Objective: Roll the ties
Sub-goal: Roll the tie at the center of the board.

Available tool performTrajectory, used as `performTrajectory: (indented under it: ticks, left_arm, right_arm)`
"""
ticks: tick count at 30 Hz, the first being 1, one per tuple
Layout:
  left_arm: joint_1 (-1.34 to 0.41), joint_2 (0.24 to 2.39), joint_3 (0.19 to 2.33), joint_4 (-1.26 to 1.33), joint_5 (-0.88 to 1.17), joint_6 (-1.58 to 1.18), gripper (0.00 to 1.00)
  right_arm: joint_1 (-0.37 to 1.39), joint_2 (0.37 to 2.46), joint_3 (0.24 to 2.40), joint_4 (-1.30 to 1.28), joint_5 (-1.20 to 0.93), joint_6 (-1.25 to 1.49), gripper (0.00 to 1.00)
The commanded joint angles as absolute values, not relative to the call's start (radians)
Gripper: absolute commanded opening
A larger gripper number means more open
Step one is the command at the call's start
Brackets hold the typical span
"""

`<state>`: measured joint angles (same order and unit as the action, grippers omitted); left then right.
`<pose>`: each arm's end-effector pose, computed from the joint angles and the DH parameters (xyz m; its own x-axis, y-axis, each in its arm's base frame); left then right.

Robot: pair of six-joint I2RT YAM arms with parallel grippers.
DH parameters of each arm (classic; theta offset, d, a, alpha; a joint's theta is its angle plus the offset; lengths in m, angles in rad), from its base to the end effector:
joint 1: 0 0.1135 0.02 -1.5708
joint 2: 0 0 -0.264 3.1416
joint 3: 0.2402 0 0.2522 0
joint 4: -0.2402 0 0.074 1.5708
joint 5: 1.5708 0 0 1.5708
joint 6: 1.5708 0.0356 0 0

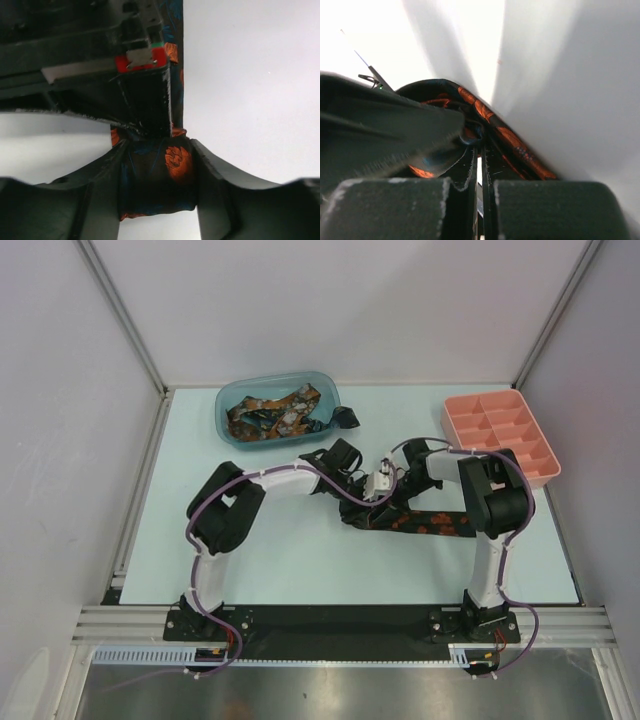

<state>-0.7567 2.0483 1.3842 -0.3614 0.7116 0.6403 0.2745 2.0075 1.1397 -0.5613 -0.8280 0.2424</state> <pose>0.2920 -0.3077 0.1579 -0.0408 0.6607 -0.7495 0.9858 -0.0956 -0.1379 0.3295 0.1200 0.1075 -0.9931 -0.1110 0.0379 -0.0464 0.6690 0.7418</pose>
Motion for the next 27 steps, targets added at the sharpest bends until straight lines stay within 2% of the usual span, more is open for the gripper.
performTrajectory:
  ticks: [1,2,6,7,8,10,11,19,22,25,27]
  left_arm:
    - [-0.759,2.034,1.408,-0.411,0.747,0.644,0.49]
    - [-0.759,2.020,1.401,-0.416,0.746,0.647,0.44]
    - [-0.759,1.950,1.359,-0.445,0.726,0.670,0.43]
    - [-0.758,1.939,1.353,-0.452,0.716,0.669,0.45]
    - [-0.758,1.934,1.350,-0.460,0.698,0.667,0.52]
    - [-0.738,1.918,1.310,-0.468,0.701,0.664,0.57]
    - [-0.714,1.895,1.290,-0.450,0.706,0.644,0.63]
    - [-0.658,1.850,1.226,-0.439,0.701,0.643,0.73]
    - [-0.658,1.865,1.233,-0.430,0.706,0.638,0.72]
    - [-0.660,1.884,1.242,-0.431,0.707,0.634,0.67]
    - [-0.663,1.887,1.244,-0.428,0.710,0.637,0.58]
  right_arm:
    - [0.356,2.089,1.124,-0.419,-0.721,0.296,0.00]
    - [0.373,2.089,1.123,-0.390,-0.738,0.311,0.00]
    - [0.413,2.092,1.106,-0.282,-0.790,0.417,0.00]
    - [0.422,2.092,1.106,-0.266,-0.793,0.443,0.00]
    - [0.428,2.092,1.109,-0.259,-0.787,0.451,0.00]
    - [0.425,2.089,1.104,-0.261,-0.781,0.445,0.00]
    - [0.411,2.088,1.100,-0.276,-0.772,0.430,0.00]
    - [0.383,2.071,1.072,-0.308,-0.756,0.362,0.00]
    - [0.390,2.069,1.077,-0.314,-0.752,0.350,0.00]
    - [0.390,2.071,1.080,-0.316,-0.749,0.345,0.00]
    - [0.393,2.078,1.078,-0.314,-0.749,0.342,0.00]
